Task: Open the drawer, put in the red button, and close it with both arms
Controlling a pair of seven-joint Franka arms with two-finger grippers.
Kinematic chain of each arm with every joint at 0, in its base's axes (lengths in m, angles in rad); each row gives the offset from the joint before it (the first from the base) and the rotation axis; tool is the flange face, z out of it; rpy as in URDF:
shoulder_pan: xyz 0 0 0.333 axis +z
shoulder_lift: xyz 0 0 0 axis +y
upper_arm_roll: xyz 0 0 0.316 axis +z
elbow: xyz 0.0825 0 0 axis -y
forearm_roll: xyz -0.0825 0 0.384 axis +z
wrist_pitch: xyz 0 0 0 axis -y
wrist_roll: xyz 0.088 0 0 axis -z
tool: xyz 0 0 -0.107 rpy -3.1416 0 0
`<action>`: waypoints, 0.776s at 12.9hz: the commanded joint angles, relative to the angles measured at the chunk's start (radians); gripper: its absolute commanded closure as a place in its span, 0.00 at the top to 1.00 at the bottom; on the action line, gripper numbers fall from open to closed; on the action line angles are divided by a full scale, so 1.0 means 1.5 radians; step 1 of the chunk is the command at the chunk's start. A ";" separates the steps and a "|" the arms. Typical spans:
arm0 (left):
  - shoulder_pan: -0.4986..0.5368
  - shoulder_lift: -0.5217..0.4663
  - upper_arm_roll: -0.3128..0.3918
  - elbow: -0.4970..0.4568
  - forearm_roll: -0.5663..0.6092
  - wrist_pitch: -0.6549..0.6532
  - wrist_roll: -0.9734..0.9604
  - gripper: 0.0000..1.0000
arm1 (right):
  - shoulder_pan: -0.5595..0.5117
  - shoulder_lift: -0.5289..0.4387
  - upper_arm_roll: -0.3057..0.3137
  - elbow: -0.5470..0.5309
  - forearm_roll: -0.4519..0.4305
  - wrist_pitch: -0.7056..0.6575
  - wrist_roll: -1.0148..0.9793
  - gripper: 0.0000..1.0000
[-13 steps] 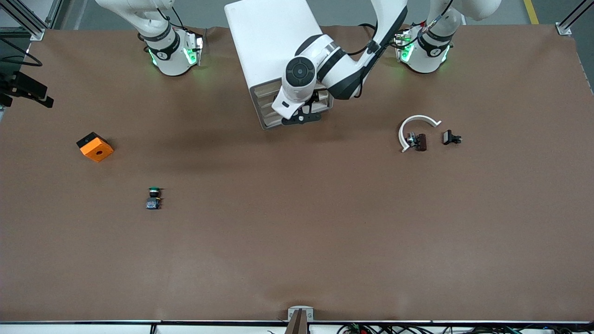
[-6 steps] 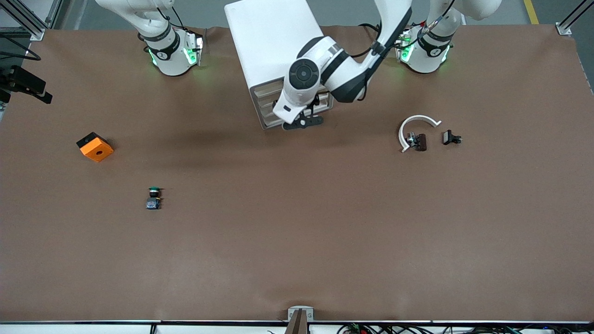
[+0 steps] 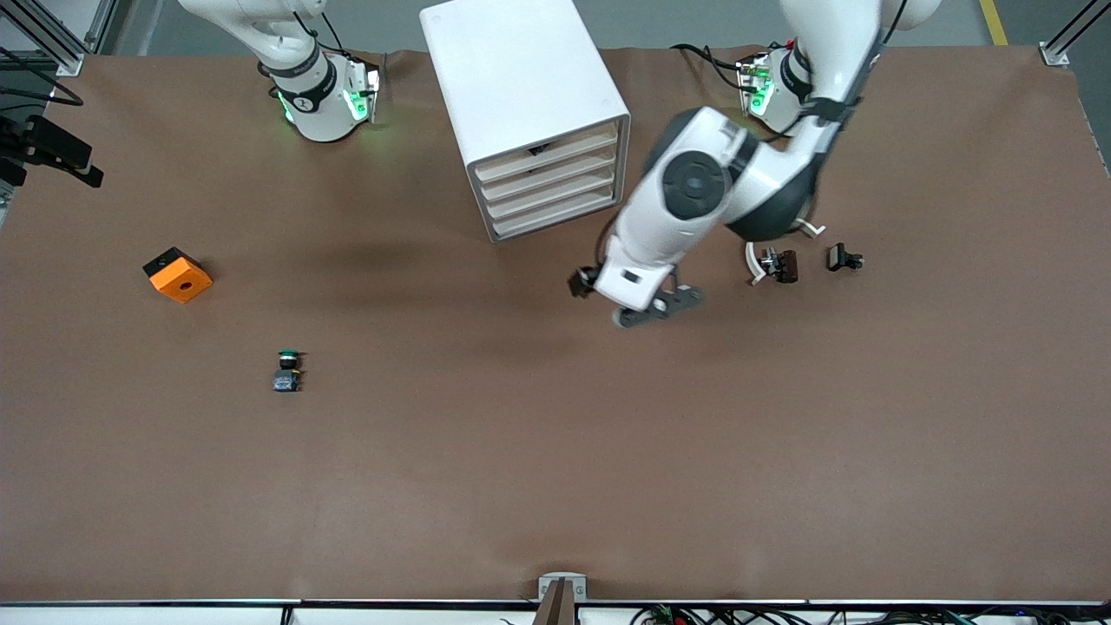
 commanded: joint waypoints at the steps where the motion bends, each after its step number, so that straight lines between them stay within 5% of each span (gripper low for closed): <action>1: 0.061 -0.016 -0.007 0.012 0.016 -0.044 0.072 1.00 | -0.002 -0.016 0.000 -0.019 0.009 0.015 0.000 1.00; 10: 0.217 -0.079 -0.007 0.068 0.122 -0.146 0.312 1.00 | -0.002 -0.016 -0.001 -0.020 0.008 0.028 -0.006 1.00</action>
